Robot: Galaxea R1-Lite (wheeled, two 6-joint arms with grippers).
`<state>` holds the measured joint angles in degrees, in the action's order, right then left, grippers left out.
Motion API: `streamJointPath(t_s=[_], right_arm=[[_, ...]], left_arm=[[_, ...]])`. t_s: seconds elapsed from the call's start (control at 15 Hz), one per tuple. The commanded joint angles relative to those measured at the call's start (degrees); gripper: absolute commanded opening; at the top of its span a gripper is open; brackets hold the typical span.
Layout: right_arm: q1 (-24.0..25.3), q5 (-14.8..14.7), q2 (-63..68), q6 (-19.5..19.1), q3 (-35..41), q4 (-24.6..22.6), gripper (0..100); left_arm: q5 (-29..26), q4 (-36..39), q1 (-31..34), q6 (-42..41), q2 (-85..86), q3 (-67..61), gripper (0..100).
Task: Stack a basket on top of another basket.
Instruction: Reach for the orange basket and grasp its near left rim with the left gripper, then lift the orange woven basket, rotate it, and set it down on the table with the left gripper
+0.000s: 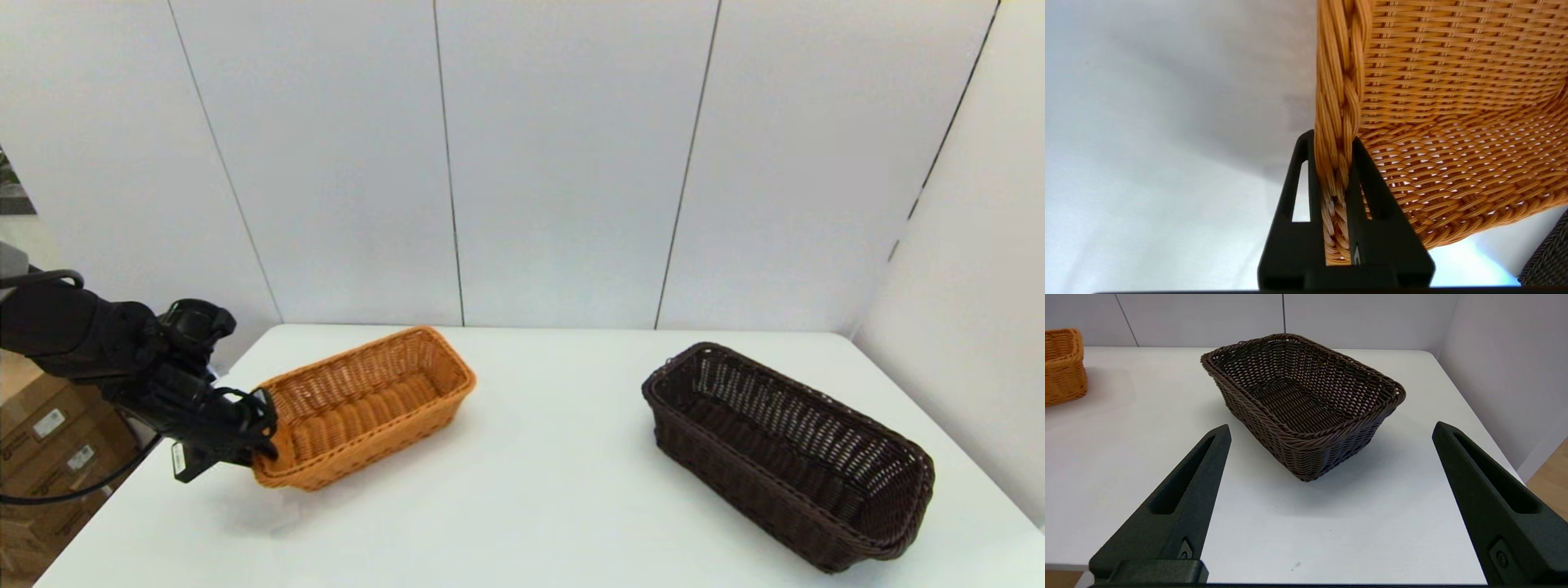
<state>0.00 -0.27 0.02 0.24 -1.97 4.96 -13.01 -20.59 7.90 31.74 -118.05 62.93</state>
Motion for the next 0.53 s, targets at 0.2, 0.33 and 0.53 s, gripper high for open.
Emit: streamJointPath(t_s=[0.2,0.33,0.53], right_arm=[[0.0,0.0,0.0,0.0,0.0,0.0,100],[0.0,0.0,0.0,0.0,0.0,0.0,100],[0.0,0.0,0.0,0.0,0.0,0.0,100]], left_arm=[[-1.7,-0.2,0.1,-0.5,0.2,0.0,0],[-4.8,-0.2,0.4,-0.5,1.1,-0.1,0],[-11.8,-0.3,2.1,-0.7,2.5,-0.1,0]])
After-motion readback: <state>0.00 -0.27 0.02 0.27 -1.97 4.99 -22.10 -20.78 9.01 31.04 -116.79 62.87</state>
